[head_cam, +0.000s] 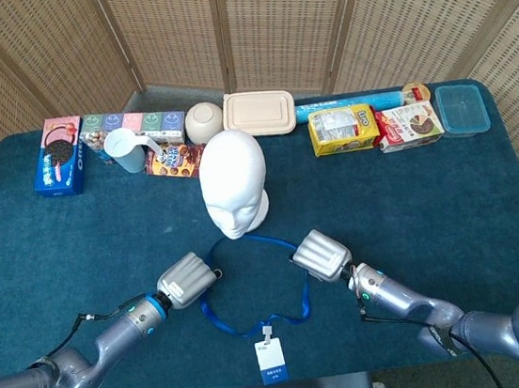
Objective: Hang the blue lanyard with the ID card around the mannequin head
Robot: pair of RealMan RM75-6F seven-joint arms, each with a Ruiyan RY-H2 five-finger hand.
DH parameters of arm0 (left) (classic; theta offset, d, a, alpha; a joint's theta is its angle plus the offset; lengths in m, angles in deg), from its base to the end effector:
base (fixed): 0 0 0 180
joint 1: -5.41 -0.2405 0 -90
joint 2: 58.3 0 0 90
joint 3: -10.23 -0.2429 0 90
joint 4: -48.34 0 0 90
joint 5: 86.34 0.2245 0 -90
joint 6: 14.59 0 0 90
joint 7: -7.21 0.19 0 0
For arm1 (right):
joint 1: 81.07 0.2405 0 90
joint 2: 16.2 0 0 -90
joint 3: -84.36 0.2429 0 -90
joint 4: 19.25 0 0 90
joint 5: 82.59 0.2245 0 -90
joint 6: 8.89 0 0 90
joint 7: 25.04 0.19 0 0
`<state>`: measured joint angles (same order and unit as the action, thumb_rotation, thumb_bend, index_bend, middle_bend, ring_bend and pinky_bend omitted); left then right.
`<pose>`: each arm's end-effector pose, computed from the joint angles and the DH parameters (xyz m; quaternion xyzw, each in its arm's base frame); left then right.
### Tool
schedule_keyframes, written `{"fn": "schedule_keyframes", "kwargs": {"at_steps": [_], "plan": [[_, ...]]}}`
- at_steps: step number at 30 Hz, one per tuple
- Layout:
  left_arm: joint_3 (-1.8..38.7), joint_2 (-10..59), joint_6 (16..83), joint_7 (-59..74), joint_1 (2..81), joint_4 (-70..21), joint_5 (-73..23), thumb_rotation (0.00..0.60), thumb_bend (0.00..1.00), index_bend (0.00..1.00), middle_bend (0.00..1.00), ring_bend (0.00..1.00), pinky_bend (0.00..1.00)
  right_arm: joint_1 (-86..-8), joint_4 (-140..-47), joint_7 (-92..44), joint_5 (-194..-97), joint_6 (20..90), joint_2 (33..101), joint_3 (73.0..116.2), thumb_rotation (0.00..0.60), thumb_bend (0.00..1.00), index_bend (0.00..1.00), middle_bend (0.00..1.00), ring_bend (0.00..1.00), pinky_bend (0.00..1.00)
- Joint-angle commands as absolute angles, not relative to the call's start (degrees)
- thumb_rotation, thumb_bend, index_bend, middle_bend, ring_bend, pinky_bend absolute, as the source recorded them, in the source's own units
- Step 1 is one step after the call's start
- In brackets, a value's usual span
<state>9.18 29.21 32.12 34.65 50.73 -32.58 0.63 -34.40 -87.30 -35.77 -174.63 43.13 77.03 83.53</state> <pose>-0.1321 0.3209 -0.0975 -0.9077 -0.1210 -0.2533 0.3118 -0.1326 -0.3519 -0.1004 0.8799 -0.1652 0.3148 0.3151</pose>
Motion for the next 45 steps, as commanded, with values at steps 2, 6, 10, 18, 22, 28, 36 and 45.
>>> {"fn": "schedule_keyframes", "kwargs": {"at_steps": [2,6,10,18,22,28,36,45], "plan": [[9.49,29.51,32.05,34.94,50.97,-32.7,0.2,0.6,0.33,0.46,1.0,1.0,1.0,-34.41,-87.31,-35.81,-174.57,43.11,77.08,83.59,0.597,0.48,0.73,0.84,1.0,1.0],[9.79,29.97,31.78,35.38,51.27,-32.59,-0.55,0.6,0.33,0.46,1.0,1.0,1.0,-34.41,-87.3,-35.77,-174.51,43.09,77.15,83.65,0.6,0.48,0.73,0.84,1.0,1.0],[10.04,30.54,31.65,35.72,51.52,-32.45,-1.08,0.6,0.33,0.47,1.0,1.0,1.0,-34.48,-87.25,-35.7,-174.36,42.99,77.27,83.64,0.6,0.48,0.73,0.85,1.0,1.0],[10.51,31.68,32.24,35.68,51.7,-31.87,-1.55,0.59,0.34,0.47,1.0,1.0,1.0,-34.54,-87.24,-35.69,-174.22,42.92,77.34,83.67,0.6,0.48,0.73,0.85,1.0,1.0],[10.23,31.12,31.48,35.56,51.93,-32.41,-2.04,0.564,0.33,0.47,1.0,1.0,1.0,-34.59,-87.4,-35.63,-174.09,42.88,77.17,83.72,0.6,0.48,0.73,0.85,1.0,1.0],[9.73,30.28,30.87,36.69,51.97,-33.01,-2.99,0.566,0.32,0.47,1.0,1.0,1.0,-34.82,-87.75,-35.18,-173.82,42.99,77.05,83.78,0.6,0.48,0.73,0.85,1.0,1.0],[10.29,31.63,32.02,37.55,52.08,-32.05,-3.39,0.593,0.33,0.47,1.0,1.0,1.0,-35.06,-87.79,-34.62,-173.72,42.99,77.02,83.63,0.6,0.48,0.73,0.85,1.0,1.0],[10.37,32.31,31.57,38.7,52.36,-31.76,-4.67,0.6,0.33,0.48,1.0,1.0,1.0,-35.23,-87.95,-34.23,-173.54,43.12,76.78,83.76,0.6,0.48,0.73,0.85,1.0,1.0]]}}
